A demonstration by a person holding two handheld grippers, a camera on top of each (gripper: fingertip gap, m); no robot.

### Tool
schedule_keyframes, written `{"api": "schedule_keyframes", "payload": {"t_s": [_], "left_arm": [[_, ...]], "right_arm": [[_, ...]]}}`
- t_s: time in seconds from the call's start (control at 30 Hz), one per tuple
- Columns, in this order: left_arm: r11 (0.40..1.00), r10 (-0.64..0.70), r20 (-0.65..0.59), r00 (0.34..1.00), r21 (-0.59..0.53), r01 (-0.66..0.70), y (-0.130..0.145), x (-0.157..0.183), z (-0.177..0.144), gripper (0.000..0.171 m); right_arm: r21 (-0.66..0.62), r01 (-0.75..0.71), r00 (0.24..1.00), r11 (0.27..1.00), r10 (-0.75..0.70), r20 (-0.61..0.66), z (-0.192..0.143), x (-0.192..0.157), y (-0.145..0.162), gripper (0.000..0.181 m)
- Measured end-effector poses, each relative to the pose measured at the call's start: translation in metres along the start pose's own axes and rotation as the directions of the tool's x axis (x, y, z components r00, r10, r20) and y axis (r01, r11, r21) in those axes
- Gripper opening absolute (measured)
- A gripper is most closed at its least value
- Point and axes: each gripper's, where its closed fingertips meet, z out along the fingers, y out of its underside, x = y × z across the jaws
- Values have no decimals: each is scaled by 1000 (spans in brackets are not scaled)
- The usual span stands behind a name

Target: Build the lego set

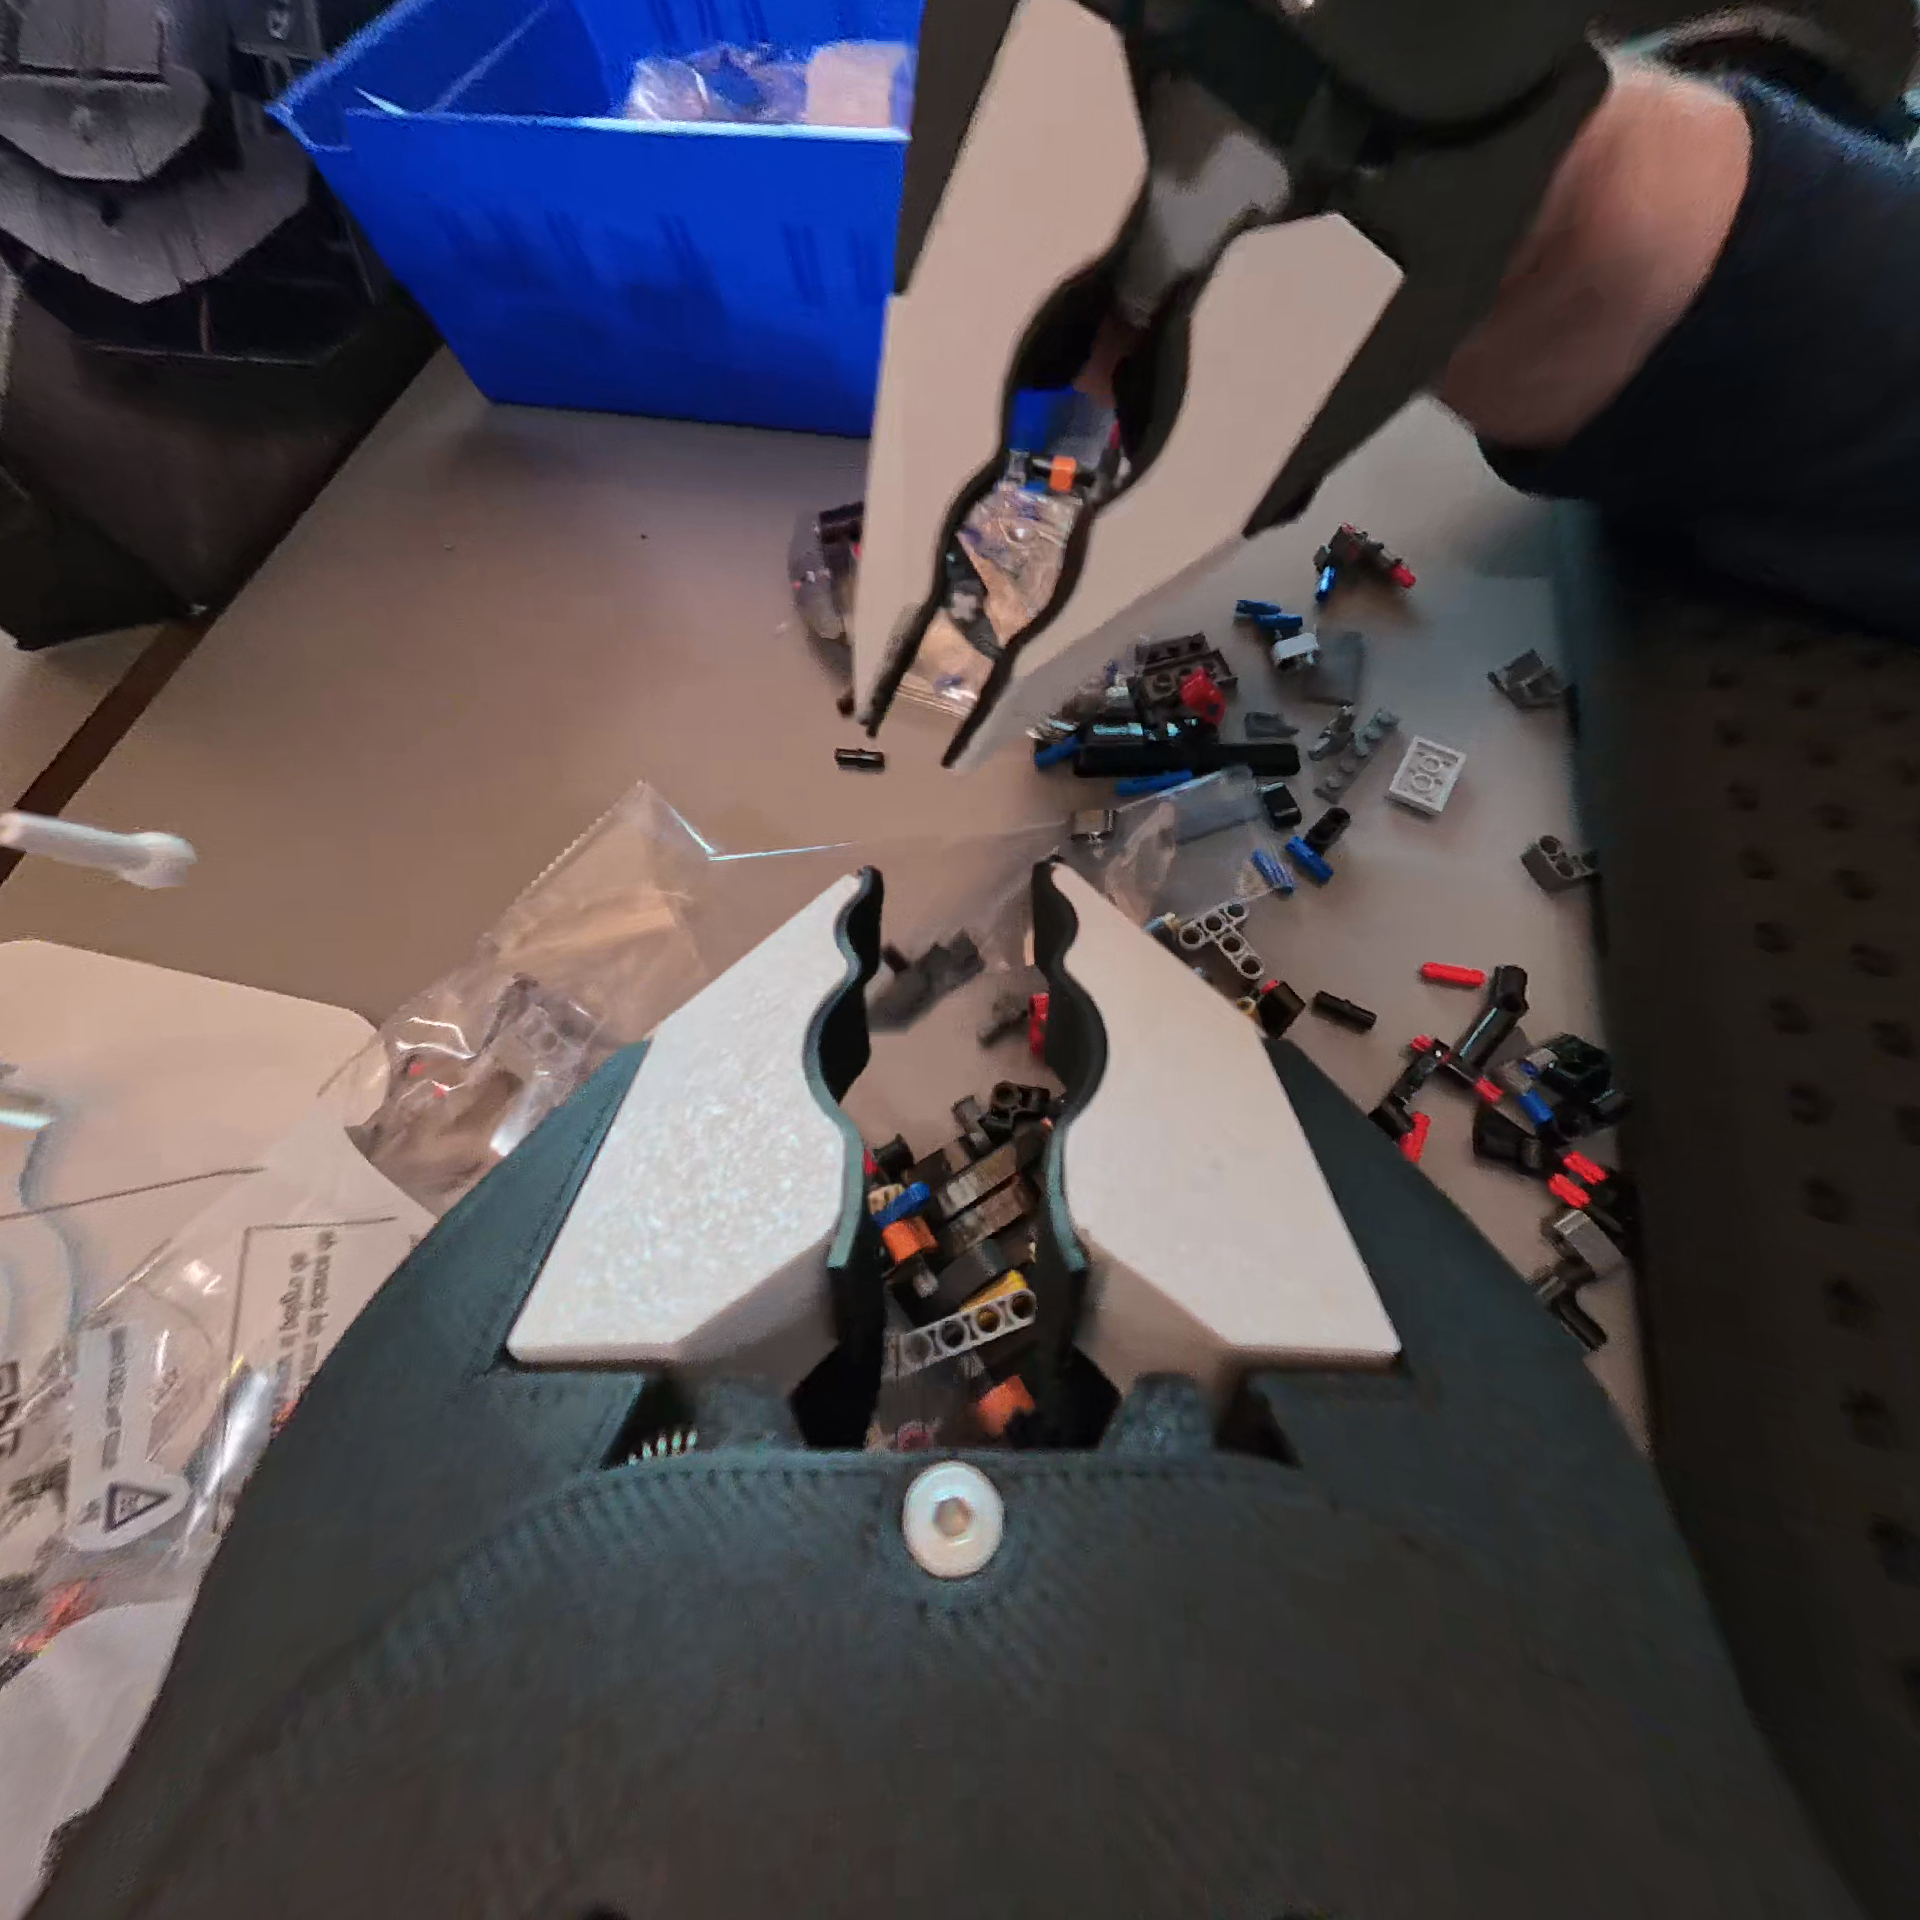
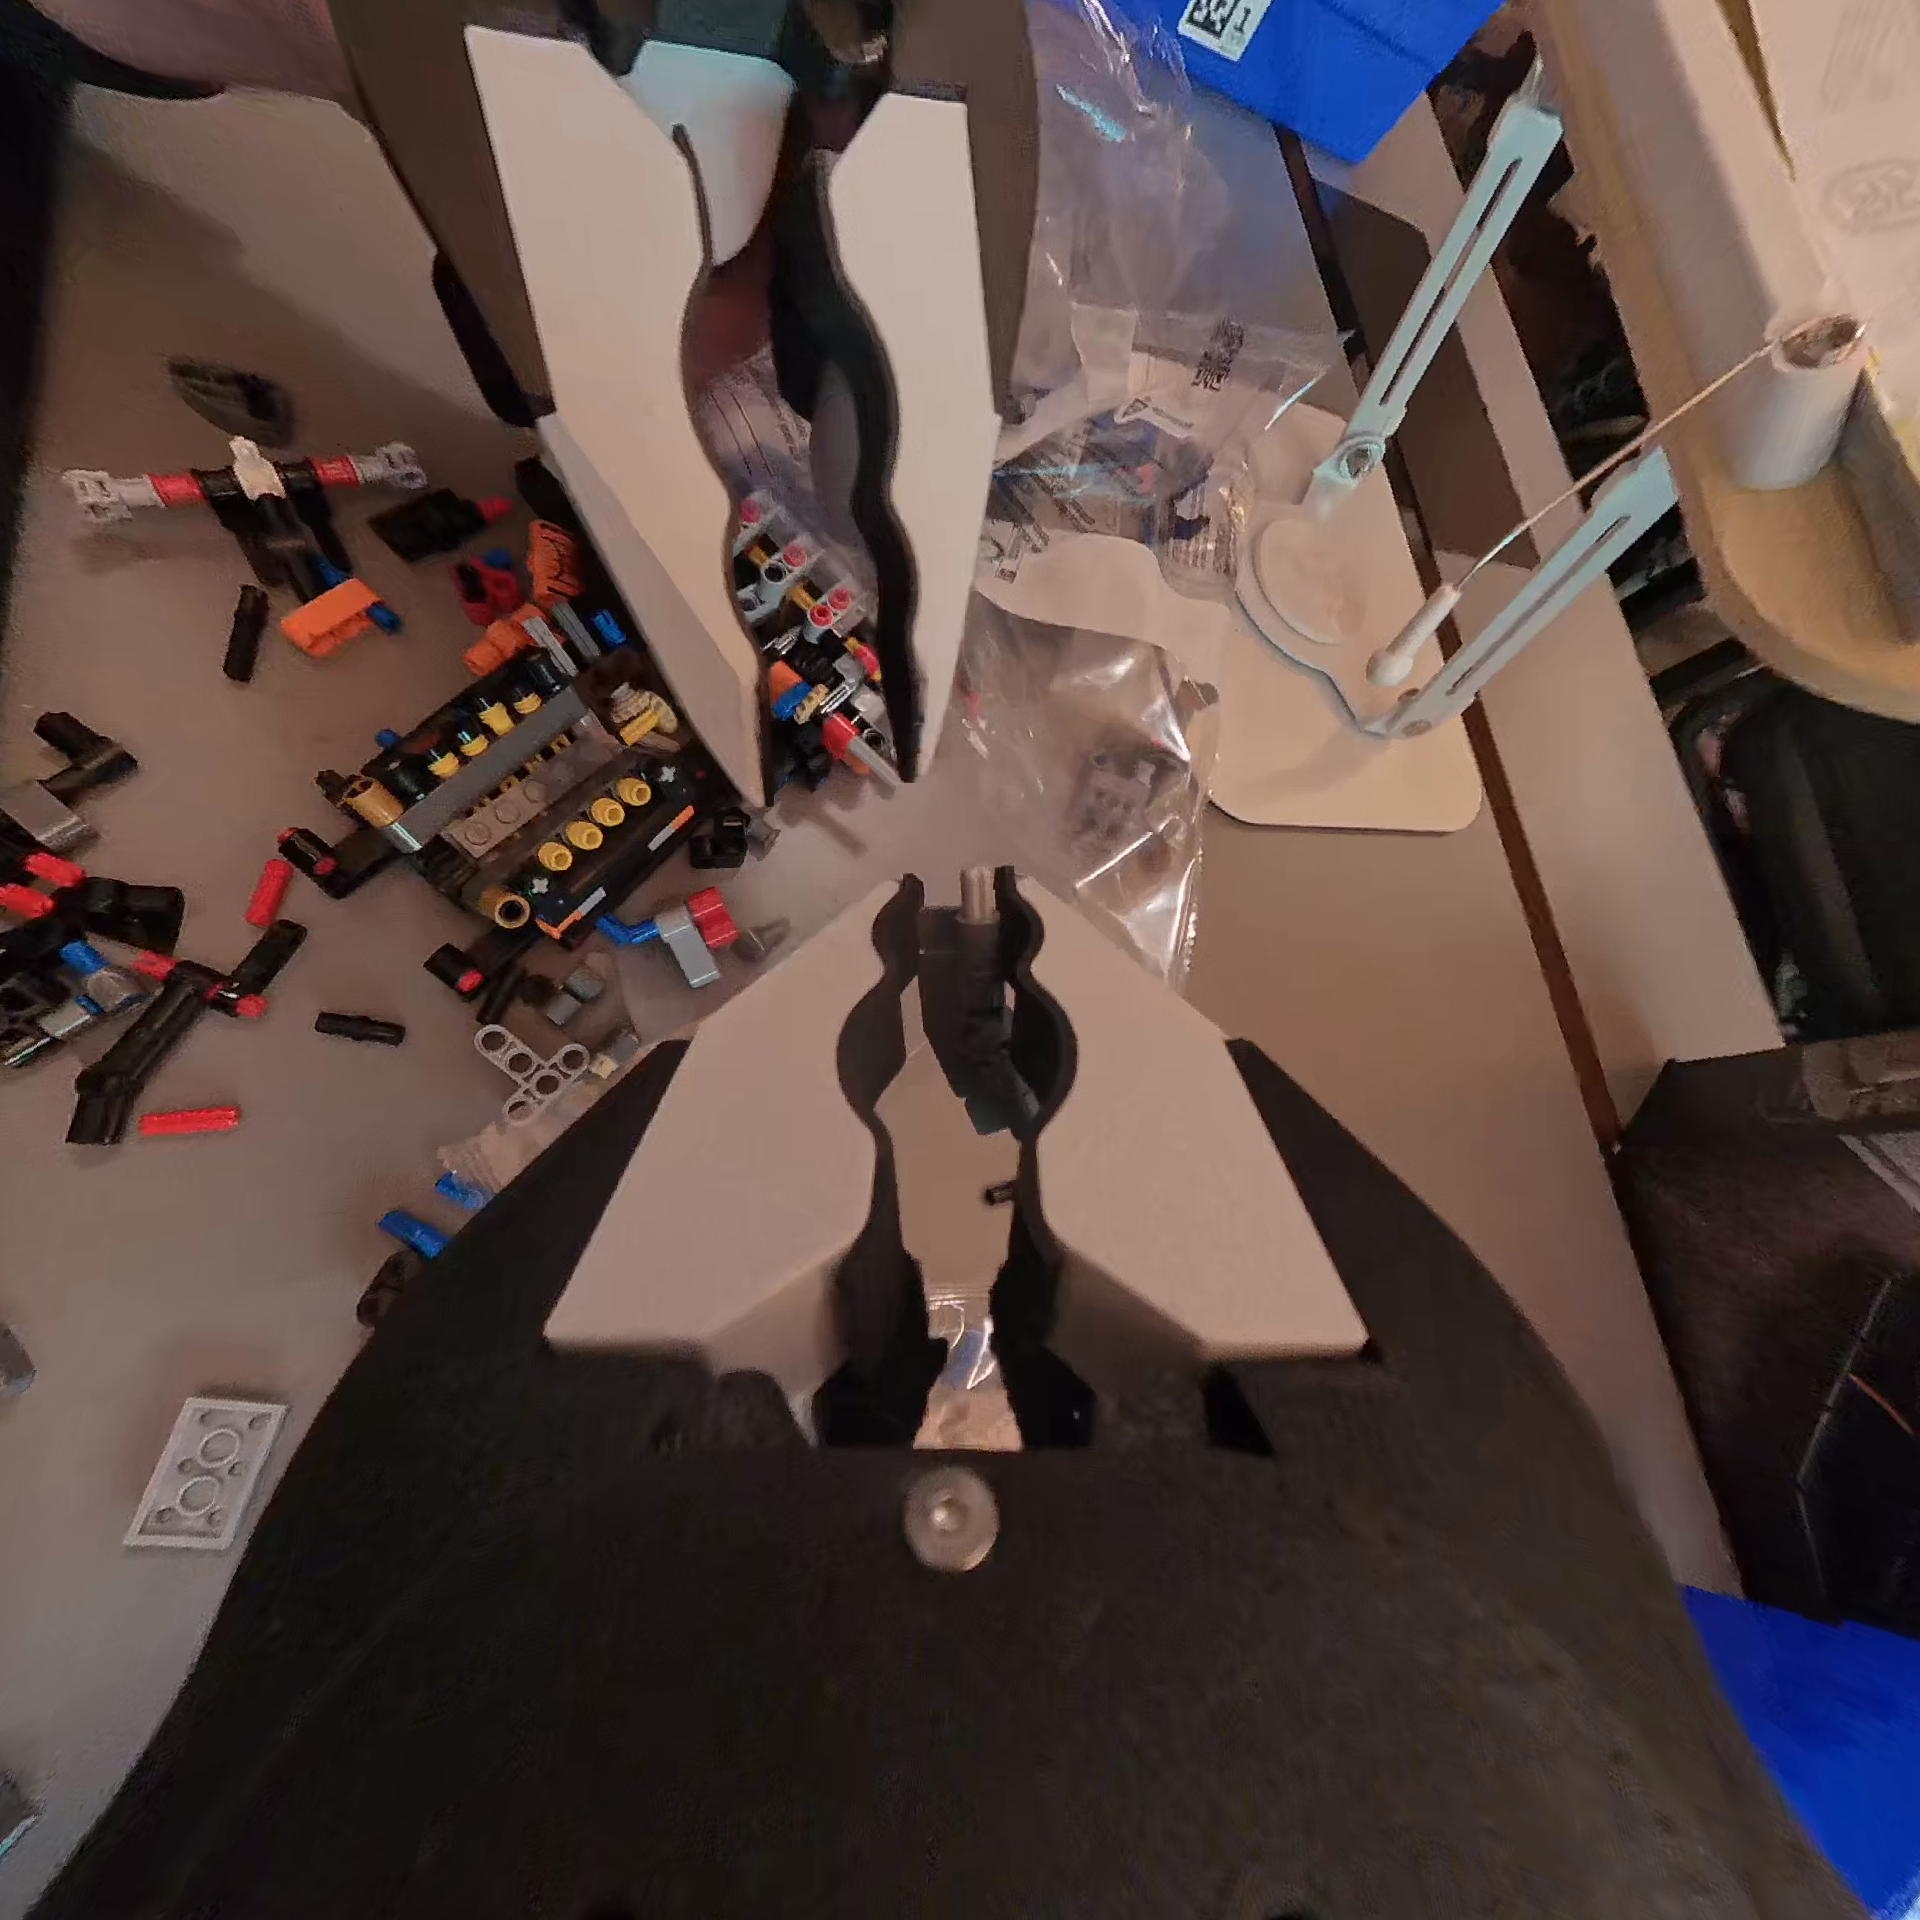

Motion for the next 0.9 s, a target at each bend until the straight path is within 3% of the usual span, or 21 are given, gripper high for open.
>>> {"api": "schedule_keyframes", "payload": {"t_s": [0.23, 0.4, 0.57, 0.9], "left_arm": [[979, -130, -55, 990, 153, 137, -23, -3, -10, 32], [985, -125, -26, 992, 116, 127, -19, -2, -5, 17], [970, -201, -72, 977, 124, 208, -22, -1, -7, 8], [927, -305, -153, 940, 176, 330, -31, 1, -8, 12]], "right_arm": [[-29, 180, 979, 983, -182, -88, 9, -7, -15, 11], [-77, 192, 973, 978, -200, -115, 17, -7, -13, 12], [-78, 192, 969, 978, -202, -144, 17, -3, -14, 11], [-78, 224, 949, 971, -236, -210, 15, 2, -22, 11]]}}
